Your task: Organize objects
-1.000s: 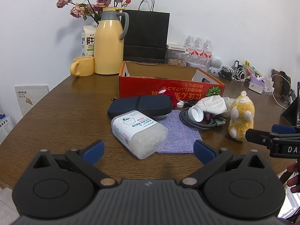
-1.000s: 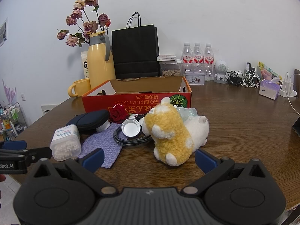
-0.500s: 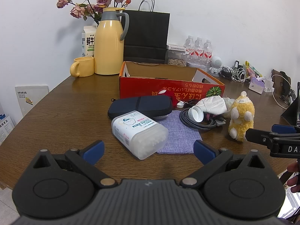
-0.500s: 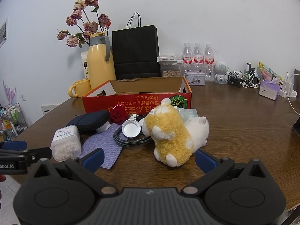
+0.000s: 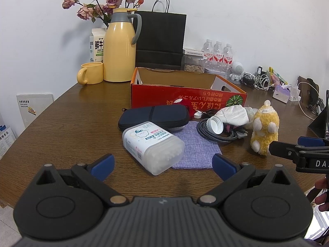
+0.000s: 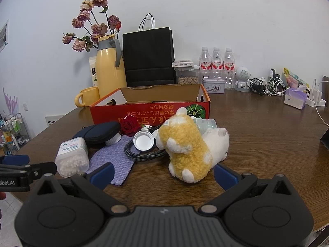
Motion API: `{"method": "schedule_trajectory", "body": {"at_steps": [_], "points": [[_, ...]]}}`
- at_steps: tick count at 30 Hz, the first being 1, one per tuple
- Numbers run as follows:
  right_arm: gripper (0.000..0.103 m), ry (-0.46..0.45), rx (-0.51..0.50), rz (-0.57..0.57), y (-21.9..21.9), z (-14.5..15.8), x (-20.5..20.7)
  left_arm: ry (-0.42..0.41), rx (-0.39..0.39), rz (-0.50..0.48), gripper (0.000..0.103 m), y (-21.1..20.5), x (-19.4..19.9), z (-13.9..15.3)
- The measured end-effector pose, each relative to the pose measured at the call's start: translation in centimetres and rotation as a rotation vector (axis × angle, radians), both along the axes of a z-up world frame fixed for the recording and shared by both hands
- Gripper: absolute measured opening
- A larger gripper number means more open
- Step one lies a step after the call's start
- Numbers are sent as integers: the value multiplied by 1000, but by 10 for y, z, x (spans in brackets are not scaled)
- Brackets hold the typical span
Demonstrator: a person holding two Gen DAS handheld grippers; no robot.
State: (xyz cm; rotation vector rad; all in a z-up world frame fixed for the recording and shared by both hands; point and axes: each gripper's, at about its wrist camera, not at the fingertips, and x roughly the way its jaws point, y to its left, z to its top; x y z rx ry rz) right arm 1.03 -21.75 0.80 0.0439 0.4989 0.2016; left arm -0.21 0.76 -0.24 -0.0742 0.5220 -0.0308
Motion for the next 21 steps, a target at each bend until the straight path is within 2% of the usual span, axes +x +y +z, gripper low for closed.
{"method": "schedule_trajectory", "body": {"at_steps": [21], "points": [[103,2,-2,-2,0,-2,2,6,3,-4,103,0,-1,-5]]}}
